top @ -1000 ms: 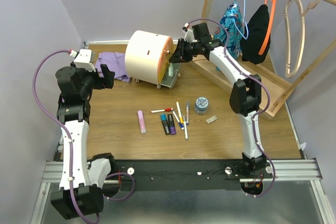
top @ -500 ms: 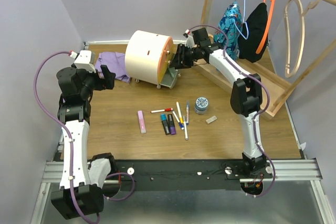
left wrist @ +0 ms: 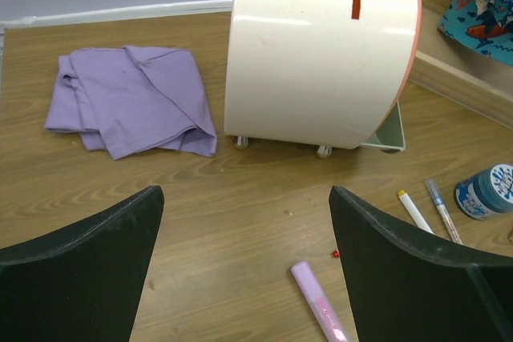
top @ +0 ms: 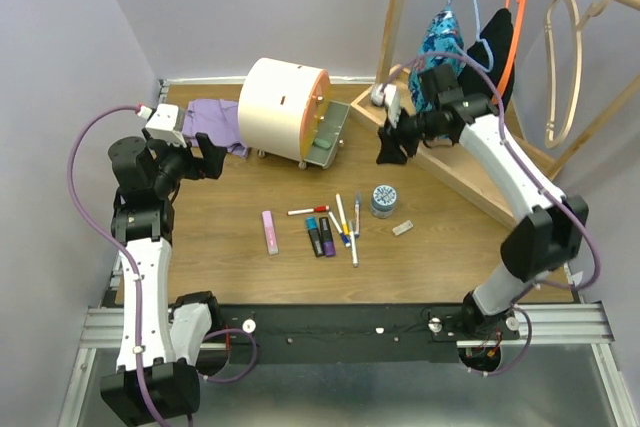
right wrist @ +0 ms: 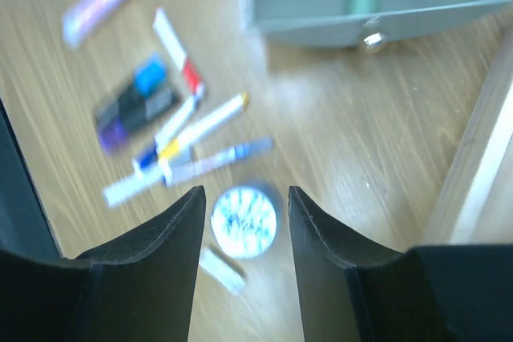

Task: Sort the stationery into containers
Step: Place the stationery in the drawer, then pick up the stationery from the center of the board.

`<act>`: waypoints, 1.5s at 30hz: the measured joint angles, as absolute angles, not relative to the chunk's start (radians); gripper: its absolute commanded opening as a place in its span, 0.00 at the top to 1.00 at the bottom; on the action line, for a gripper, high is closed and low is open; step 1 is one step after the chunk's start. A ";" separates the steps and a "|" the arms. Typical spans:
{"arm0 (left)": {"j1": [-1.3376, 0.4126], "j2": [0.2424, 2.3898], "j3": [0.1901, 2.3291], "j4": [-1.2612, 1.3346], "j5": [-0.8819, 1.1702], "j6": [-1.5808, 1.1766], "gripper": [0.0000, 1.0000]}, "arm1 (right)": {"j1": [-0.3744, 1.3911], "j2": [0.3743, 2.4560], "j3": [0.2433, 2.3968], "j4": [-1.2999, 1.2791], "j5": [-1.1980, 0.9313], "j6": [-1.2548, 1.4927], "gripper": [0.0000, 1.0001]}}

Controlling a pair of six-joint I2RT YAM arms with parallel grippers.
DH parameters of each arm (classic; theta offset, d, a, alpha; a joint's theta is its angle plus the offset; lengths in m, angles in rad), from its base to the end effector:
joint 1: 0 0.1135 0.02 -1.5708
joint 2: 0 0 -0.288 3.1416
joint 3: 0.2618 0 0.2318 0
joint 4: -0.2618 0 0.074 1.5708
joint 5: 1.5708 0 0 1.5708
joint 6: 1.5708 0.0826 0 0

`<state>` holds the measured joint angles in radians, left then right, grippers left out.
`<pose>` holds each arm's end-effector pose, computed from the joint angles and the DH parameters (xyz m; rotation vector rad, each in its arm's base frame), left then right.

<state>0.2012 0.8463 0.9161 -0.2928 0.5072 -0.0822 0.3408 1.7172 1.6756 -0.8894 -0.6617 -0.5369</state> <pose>0.1950 -0.0012 0.3723 0.1110 1.7765 -0.3682 0.3330 0.1719 0.3374 -1.2419 2.0159 0.7279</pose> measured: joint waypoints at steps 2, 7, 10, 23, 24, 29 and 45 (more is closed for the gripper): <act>0.201 0.846 0.905 -0.293 0.525 -0.082 0.07 | 0.345 1.635 1.583 -0.943 -0.655 -0.715 0.46; 0.201 0.846 0.875 -0.285 0.566 -0.077 0.07 | 0.354 1.544 1.338 -1.073 -0.568 -1.142 0.47; 0.201 0.846 0.855 -0.265 0.585 -0.076 0.07 | 0.355 1.530 1.229 -1.092 -0.511 -1.306 0.47; 0.201 0.861 0.820 -0.234 0.598 -0.057 0.07 | 0.355 1.507 1.054 -1.000 -0.426 -1.612 0.50; 0.201 0.863 0.820 -0.234 0.598 -0.055 0.07 | 0.357 1.518 1.054 -0.991 -0.426 -1.617 0.50; 0.201 0.872 0.820 -0.234 0.598 -0.045 0.07 | 0.367 1.568 1.046 -0.954 -0.426 -1.641 0.50; 0.205 0.892 0.820 -0.234 0.596 -0.030 0.07 | 0.387 1.636 0.978 -0.885 -0.408 -1.684 0.56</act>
<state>0.2050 0.8921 0.8200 -0.2344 0.5957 -0.0296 0.3870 1.6360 0.9775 -0.8852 -0.4076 -1.6840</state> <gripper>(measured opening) 0.931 0.479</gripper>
